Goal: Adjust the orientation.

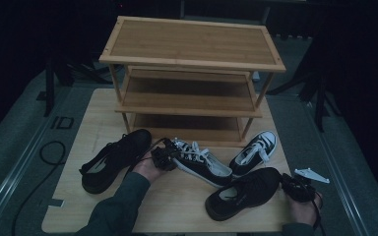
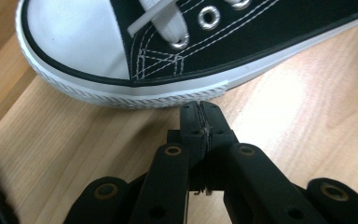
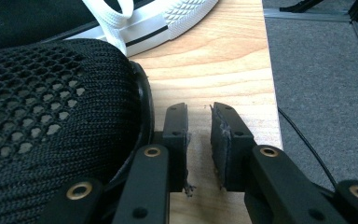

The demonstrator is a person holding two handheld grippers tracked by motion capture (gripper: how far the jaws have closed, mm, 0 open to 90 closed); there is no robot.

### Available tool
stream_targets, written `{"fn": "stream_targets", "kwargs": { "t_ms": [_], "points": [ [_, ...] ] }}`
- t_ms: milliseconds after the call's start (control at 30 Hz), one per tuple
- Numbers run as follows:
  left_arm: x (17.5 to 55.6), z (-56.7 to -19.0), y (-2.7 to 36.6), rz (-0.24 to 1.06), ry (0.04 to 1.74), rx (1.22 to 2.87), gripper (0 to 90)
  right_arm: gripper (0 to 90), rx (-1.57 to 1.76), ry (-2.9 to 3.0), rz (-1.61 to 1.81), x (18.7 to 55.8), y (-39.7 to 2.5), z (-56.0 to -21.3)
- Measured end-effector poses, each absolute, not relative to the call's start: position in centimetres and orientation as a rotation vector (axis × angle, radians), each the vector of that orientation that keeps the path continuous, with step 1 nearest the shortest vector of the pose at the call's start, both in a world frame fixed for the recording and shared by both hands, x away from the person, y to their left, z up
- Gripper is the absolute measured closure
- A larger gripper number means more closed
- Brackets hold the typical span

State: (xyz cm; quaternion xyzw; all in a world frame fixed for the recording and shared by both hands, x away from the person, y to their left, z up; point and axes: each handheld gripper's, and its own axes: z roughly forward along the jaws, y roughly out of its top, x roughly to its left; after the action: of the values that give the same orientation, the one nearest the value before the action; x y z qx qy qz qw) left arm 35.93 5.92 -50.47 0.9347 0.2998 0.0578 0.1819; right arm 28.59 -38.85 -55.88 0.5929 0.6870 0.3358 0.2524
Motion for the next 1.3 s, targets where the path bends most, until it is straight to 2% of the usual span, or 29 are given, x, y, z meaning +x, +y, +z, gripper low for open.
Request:
{"fn": "stream_targets", "kwargs": {
  "t_ms": [200, 567, 1300],
  "points": [
    [35.6, -49.2, 6.2, 0.188, 0.820, 2.635, 88.5, 75.9, 1.611, 1.872, 0.916, 28.6, -38.9, -55.9],
    [35.0, -48.0, 6.1, 0.140, 0.817, 2.592, 86.9, 75.9, 1.611, 1.872, 0.917, 28.6, -38.9, -55.9],
    [32.0, -43.0, 2.1, 0.090, 0.573, 2.549, 85.5, 75.8, 1.609, 1.872, 0.915, 28.6, -38.9, -55.9]
  ]
}}
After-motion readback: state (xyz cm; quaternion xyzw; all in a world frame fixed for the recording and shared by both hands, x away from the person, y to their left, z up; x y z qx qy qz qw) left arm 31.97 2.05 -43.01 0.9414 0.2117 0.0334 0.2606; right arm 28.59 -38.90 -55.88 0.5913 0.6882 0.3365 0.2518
